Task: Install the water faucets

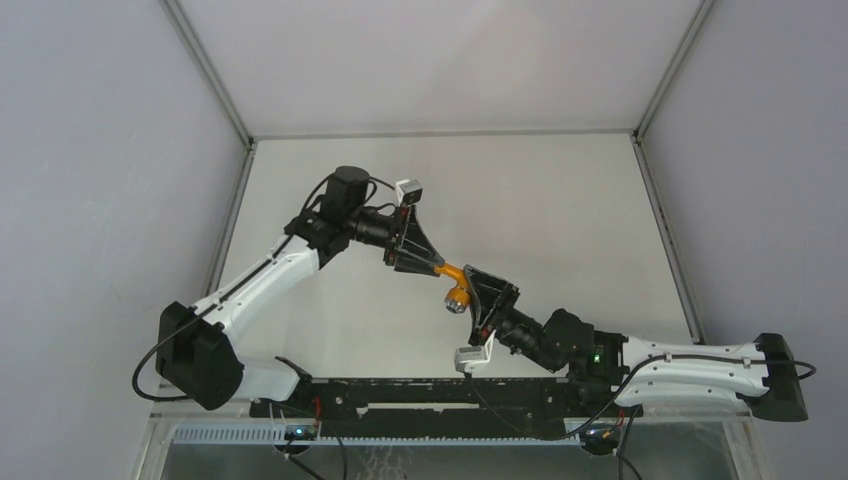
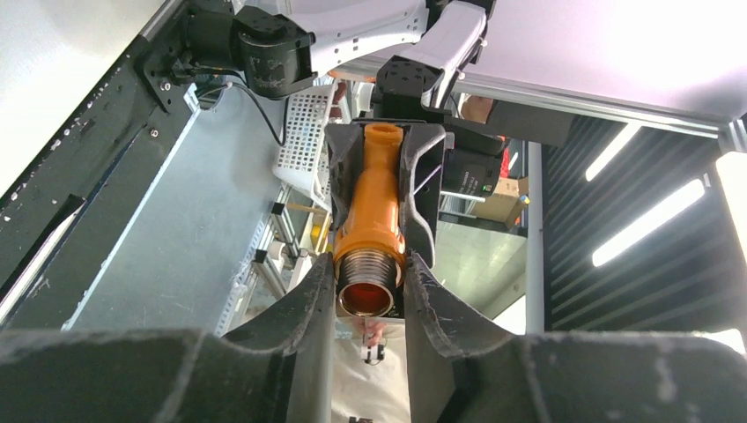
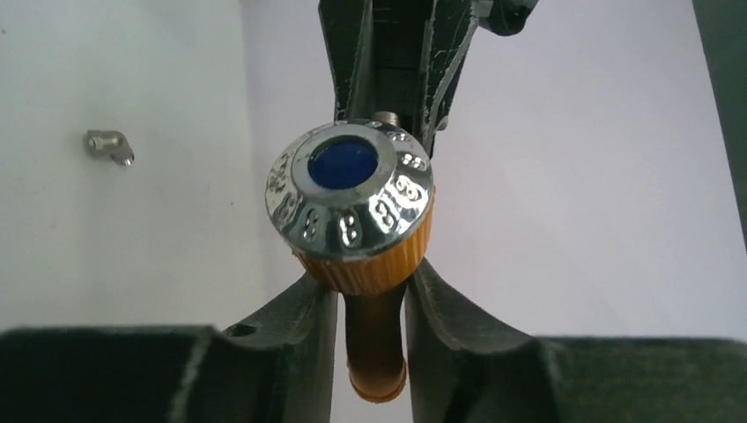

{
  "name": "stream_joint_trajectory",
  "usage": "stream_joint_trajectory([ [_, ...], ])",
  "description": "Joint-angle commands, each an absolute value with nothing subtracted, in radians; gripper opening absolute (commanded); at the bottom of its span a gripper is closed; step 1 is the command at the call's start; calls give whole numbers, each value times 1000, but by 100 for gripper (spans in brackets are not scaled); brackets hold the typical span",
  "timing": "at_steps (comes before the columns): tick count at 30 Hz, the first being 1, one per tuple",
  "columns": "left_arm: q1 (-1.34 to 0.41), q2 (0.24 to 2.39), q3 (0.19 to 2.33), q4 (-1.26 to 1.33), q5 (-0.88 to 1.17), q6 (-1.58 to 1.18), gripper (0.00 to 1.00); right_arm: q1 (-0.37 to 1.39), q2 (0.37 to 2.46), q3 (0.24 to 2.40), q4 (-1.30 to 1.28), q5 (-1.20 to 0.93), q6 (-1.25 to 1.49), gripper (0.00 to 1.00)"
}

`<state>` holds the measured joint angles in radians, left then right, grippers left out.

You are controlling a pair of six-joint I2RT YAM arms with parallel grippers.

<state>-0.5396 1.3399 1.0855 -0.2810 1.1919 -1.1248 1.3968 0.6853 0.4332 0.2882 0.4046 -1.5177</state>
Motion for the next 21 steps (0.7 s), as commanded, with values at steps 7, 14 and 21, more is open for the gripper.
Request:
stream_joint_trajectory([
  [7,-534,1329,1179,-267,1227,-1083,40,1397,656,441,360,412,-1405,0],
  [14,-468,1286,1248,-338,1117,-955,100,1329,647,532,152,379,-1035,0],
  [21,-365,1104,1237,-321,736,-748,100,966,650,738,-100,31,-182,0],
])
